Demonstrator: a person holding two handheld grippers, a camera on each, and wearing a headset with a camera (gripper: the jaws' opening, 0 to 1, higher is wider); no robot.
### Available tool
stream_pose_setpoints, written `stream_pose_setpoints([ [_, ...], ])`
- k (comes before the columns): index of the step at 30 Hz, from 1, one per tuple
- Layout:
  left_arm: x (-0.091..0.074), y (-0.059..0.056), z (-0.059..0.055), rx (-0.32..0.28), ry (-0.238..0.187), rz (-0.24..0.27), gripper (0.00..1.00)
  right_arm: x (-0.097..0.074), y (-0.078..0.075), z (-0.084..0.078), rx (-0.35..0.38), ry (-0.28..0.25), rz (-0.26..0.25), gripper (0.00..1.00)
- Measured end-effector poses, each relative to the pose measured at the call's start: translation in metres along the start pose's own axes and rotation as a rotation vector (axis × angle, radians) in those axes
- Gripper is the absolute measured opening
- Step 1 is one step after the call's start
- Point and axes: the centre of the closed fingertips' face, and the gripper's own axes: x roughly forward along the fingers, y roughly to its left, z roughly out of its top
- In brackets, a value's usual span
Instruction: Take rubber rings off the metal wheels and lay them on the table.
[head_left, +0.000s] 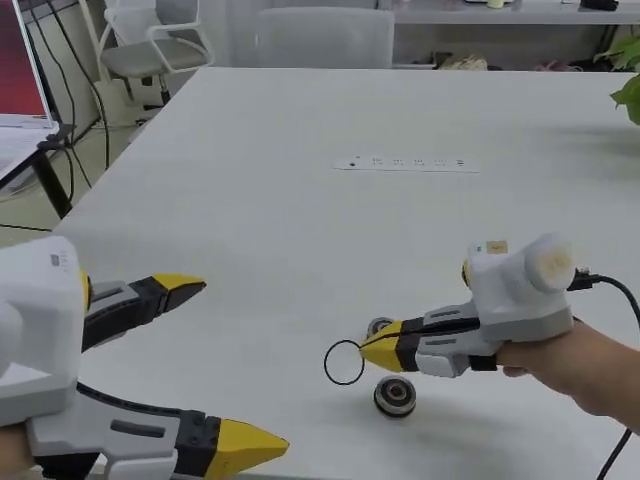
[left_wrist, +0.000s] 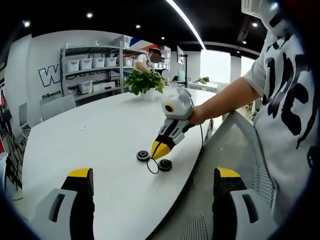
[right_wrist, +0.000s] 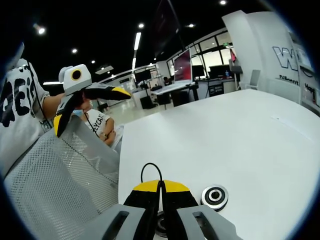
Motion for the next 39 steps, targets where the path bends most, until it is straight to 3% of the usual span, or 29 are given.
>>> stream_pose_setpoints([
  [19,-0.003,0.001,-0.001,-0.002,0.003,0.006,0.99,0.016,-0.007,-0.014,-0.026,0.069,-0.032,0.0],
  [28,-0.003,-0.002,-0.004,-0.001,0.009,-0.002,0.98,0.014,-0.009,-0.014,-0.024,0.06,-0.038,0.09],
  [39,0.001,-0.003,-0.004,-0.002,0.018,-0.015,0.99,0.002,-0.012,-0.003,-0.019,0.013,-0.054,0.16],
])
